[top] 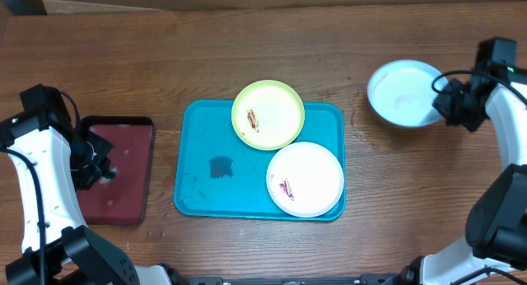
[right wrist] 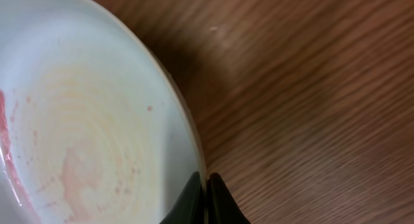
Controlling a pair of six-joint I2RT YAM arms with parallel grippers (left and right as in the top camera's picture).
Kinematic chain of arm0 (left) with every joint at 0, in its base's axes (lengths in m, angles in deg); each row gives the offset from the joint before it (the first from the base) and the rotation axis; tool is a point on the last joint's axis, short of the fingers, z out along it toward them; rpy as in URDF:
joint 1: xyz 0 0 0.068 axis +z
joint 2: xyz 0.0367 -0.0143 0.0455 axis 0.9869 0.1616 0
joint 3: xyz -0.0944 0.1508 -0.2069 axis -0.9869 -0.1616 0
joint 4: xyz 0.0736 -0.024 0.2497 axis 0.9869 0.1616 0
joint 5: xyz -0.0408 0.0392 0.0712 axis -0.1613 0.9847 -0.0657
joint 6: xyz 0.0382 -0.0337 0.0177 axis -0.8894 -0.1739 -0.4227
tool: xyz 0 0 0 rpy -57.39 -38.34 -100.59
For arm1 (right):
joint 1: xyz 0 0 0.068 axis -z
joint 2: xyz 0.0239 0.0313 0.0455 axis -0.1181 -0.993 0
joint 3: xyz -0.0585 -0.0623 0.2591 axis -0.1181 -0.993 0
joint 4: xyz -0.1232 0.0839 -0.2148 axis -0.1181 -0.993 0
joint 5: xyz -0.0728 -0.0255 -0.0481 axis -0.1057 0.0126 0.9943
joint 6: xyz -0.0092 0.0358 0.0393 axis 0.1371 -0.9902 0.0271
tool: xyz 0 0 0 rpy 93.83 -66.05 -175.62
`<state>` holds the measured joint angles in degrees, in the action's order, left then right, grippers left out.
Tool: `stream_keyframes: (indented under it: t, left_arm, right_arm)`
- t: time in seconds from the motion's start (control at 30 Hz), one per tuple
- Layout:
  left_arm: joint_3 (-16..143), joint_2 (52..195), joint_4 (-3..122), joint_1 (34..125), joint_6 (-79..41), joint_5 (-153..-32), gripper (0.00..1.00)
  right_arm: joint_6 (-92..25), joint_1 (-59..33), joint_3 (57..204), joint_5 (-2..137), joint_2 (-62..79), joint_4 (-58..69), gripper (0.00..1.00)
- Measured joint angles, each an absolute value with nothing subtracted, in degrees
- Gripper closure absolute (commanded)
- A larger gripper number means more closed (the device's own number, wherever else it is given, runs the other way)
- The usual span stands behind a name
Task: Clean dirty plates on tray and stack at the side
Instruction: 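Carry the light blue plate right and set it on the table, then move the right gripper back to grip the yellow plate rim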
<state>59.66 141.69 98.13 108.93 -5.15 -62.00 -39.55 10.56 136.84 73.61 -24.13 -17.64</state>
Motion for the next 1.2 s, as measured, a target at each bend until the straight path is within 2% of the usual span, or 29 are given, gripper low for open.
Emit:
stream_keyframes:
  t: [0.17,0.4,0.57,0.67,0.73,0.83,0.97,1.07,1.2]
  left_arm:
    - [59.66,141.69,98.06,108.93,-5.15,-62.0,0.96]
    - [59.66,141.71,97.98,108.93,-5.15,-62.41,0.96]
    - [59.66,141.69,97.91,108.93,-5.15,-62.81,0.96]
    - [59.66,141.69,97.76,108.93,-5.15,-62.87,0.96]
    - [59.66,141.71,97.78,108.93,-5.15,-62.89,0.96]
    - [59.66,141.69,97.76,108.93,-5.15,-63.05,0.96]
    - [59.66,141.71,97.76,108.93,-5.2,-63.11,0.96]
    - [59.66,141.69,97.76,108.93,-5.59,-63.24,0.96]
    - [59.66,141.69,97.78,108.93,-6.14,-63.26,0.96]
  right_arm:
    - [-40.23,13.9,133.36,74.65,-24.13,-14.91,0.96]
    - [-40.75,14.12,132.97,73.69,-24.13,-14.84,0.61]
    - [-39.81,13.93,132.95,66.35,-24.13,-14.89,0.6]
    - [-36.77,12.64,132.97,58.37,-24.13,-12.92,0.55]
    - [-34.3,9.86,132.97,53.19,-24.13,-11.11,0.51]
    - [-31.88,3.15,132.97,49.93,-24.13,-7.94,0.37]
    - [-29.85,-9.46,132.97,53.08,-24.13,-2.47,0.18]
    - [-29.19,-18.25,132.95,58.76,-24.18,1.0,0.15]
    - [-30.02,-25.53,132.97,66.17,-24.9,5.16,0.15]
